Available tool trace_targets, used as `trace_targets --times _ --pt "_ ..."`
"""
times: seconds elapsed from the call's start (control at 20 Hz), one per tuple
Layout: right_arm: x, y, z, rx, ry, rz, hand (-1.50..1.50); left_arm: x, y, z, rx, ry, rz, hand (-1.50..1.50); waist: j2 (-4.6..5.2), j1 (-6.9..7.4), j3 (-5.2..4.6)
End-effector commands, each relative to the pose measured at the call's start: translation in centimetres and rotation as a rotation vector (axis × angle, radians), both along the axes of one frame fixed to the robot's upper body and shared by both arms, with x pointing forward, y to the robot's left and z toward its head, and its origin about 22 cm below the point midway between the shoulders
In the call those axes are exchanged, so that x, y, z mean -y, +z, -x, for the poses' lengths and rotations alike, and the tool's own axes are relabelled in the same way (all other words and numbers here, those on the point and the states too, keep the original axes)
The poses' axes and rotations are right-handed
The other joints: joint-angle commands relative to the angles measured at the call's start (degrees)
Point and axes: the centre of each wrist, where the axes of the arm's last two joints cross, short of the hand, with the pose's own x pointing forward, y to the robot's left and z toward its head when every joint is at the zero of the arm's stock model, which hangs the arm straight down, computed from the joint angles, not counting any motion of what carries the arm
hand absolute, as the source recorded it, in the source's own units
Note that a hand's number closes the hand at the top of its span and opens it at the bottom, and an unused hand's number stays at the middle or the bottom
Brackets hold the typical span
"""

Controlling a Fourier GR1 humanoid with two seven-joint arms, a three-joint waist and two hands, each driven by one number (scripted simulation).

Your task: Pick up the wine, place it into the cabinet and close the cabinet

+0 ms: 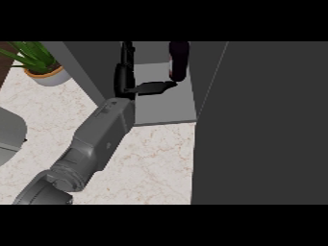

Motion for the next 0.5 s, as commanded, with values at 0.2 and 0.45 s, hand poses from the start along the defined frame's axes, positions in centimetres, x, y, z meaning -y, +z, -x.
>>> trace_targets --times 0.2,0.45 --pt "0.7 1.7 1.2 0.017 -0.004 -0.02 -1.5 -0.9 -1.7 1.0 -0.013 0.012 0.096 -1.5 -0.77 1.68 0.0" --pt "-0.5 1.1 1.3 0.004 0.014 -0.032 -1.5 -0.8 -2.4 1.7 -0.033 0.016 0.118 -1.5 -1.03 0.04 -0.01"
